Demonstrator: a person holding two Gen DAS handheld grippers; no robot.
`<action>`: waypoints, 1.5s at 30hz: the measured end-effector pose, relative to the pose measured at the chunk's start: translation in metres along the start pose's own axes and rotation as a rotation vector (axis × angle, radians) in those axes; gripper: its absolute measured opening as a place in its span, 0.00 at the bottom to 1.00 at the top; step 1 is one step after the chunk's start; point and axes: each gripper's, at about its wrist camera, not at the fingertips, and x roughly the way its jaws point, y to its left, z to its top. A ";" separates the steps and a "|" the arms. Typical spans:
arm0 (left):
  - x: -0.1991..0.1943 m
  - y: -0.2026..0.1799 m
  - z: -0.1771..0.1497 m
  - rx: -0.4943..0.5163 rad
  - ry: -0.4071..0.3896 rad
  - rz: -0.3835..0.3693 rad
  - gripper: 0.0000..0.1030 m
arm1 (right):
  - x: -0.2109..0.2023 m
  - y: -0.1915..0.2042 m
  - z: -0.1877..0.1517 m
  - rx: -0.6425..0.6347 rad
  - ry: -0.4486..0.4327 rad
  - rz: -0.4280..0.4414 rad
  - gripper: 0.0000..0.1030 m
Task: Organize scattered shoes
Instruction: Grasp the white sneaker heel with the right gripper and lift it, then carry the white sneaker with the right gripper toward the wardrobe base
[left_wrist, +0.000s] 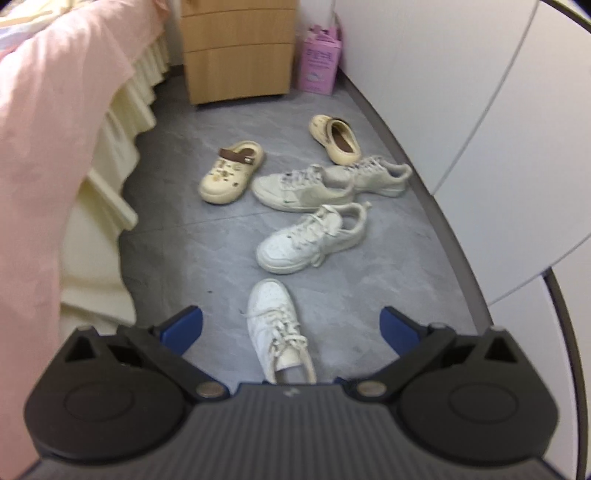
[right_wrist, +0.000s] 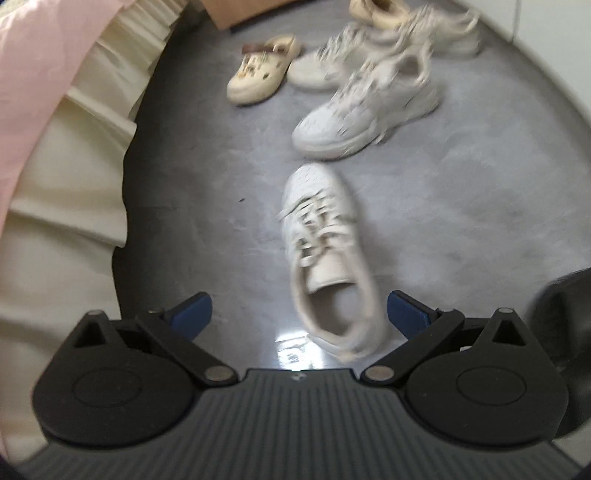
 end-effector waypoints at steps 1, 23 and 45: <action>-0.001 -0.004 0.000 0.026 -0.007 0.015 1.00 | 0.012 -0.002 0.002 -0.005 0.002 -0.015 1.00; 0.010 0.004 0.017 -0.021 0.008 -0.042 1.00 | 0.134 -0.020 0.016 -0.439 0.208 -0.040 0.80; 0.005 -0.024 0.000 0.057 -0.013 -0.058 1.00 | 0.084 -0.032 -0.025 -1.629 0.351 -0.274 0.90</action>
